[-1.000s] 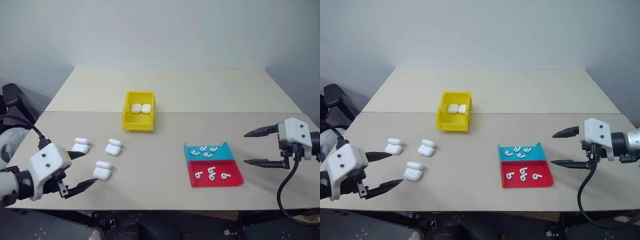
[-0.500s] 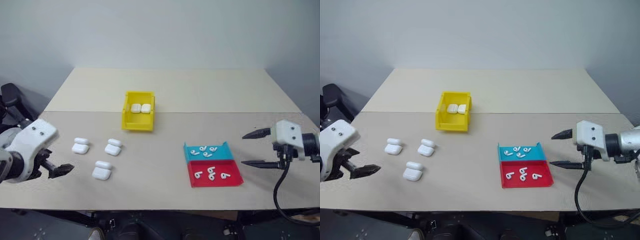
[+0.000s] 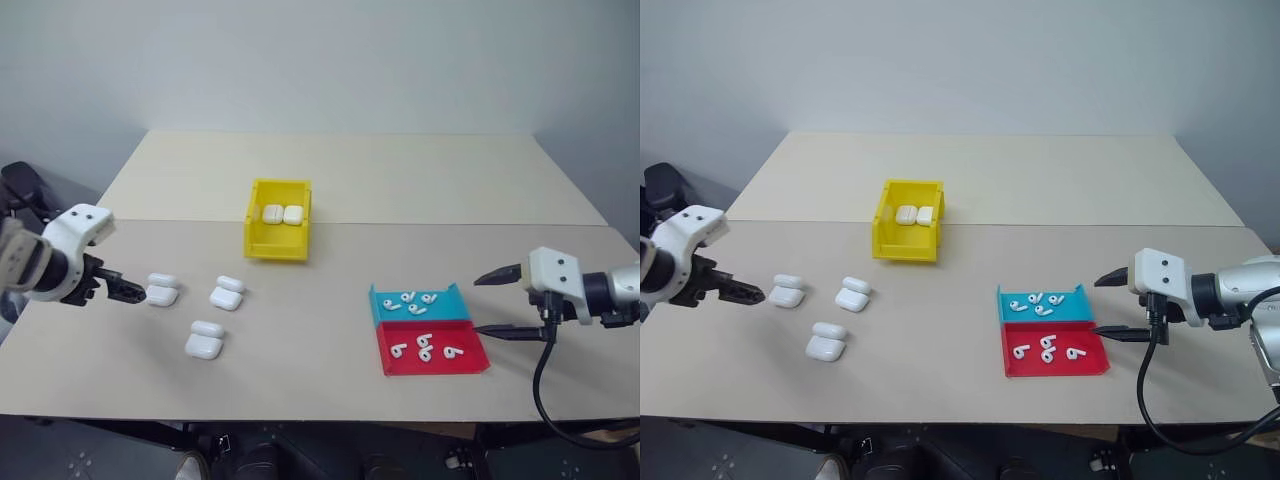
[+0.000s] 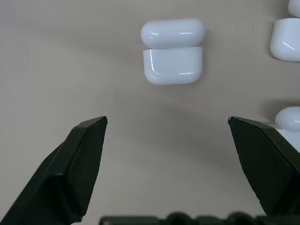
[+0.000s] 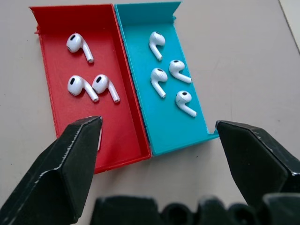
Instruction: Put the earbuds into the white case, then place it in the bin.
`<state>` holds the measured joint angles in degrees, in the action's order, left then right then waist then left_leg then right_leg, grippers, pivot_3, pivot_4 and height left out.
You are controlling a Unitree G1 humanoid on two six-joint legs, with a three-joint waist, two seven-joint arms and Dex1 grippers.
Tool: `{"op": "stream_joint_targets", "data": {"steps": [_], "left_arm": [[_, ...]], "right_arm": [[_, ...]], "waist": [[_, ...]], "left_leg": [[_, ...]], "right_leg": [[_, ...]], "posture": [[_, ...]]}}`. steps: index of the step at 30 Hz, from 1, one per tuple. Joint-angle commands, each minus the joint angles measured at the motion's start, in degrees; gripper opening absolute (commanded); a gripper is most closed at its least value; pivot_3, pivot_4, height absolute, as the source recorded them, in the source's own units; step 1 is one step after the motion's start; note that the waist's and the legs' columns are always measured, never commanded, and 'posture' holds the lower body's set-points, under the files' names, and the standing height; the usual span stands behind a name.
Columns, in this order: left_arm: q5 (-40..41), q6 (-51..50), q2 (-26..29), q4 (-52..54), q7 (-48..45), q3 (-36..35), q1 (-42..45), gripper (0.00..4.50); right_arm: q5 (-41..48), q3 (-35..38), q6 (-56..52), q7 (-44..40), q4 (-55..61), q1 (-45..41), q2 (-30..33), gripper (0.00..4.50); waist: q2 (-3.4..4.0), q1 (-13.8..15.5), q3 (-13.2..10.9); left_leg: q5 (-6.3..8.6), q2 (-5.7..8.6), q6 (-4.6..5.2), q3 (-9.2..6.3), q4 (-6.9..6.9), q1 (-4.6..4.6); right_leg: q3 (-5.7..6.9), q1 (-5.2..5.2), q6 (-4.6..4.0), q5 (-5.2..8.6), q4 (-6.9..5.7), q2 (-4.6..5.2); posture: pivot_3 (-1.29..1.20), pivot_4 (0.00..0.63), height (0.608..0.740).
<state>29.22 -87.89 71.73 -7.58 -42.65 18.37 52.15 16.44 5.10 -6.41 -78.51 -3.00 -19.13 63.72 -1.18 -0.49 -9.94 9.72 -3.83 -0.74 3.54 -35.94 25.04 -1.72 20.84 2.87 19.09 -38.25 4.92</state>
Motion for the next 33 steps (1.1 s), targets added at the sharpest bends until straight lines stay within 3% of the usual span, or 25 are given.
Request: {"op": "stream_joint_targets", "data": {"steps": [1,6,10,20,33], "left_arm": [[-5.4,5.1,-1.2,-7.7,-5.7,7.2,5.9,4.5],[-11.6,10.2,-5.7,-19.6,-13.3,15.1,13.2,4.5],[-15.4,12.8,-8.8,-27.2,-17.4,17.5,15.9,4.5],[-22.4,18.5,-15.1,-40.2,-26.0,18.8,17.5,4.5],[-31.8,29.6,-23.6,-55.9,-26.5,14.0,19.2,4.5]], "right_arm": [[-0.1,0.4,-0.5,0.3,0.0,-1.6,0.3,4.47],[-0.6,0.6,-0.5,0.5,-0.1,-1.5,0.2,4.47],[-0.6,1.5,-1.0,1.1,0.5,-0.2,0.8,4.47],[0.0,3.5,-1.6,1.7,2.3,3.0,1.8,4.47],[-0.3,5.0,-2.7,2.8,3.4,5.1,2.9,4.47]], "waist": [[0.0,0.0,0.0],[-0.02,0.1,0.0],[-0.02,0.1,0.0],[-0.04,0.0,0.0],[-0.03,0.0,0.0]], "left_leg": [[0.0,0.0,0.0,0.0,-0.03,0.05],[-0.04,0.0,-0.05,0.0,-0.09,0.23],[-0.05,-0.01,-0.05,0.01,-0.15,0.25],[-0.05,-0.01,-0.05,0.0,-0.26,0.27],[-0.05,-0.01,-0.04,-0.02,-0.36,0.27]], "right_leg": [[0.0,0.05,0.01,0.0,-0.03,0.0],[-0.01,0.26,0.01,0.0,-0.15,-0.02],[-0.02,0.27,0.02,0.0,-0.18,-0.02],[-0.03,0.28,0.03,0.01,-0.3,-0.02],[-0.03,0.27,0.04,0.01,-0.45,-0.02]], "posture": [[0.0,0.15,0.74],[0.0,0.15,0.74],[0.0,0.15,0.74],[0.0,0.15,0.74],[0.0,0.15,0.74]]}}
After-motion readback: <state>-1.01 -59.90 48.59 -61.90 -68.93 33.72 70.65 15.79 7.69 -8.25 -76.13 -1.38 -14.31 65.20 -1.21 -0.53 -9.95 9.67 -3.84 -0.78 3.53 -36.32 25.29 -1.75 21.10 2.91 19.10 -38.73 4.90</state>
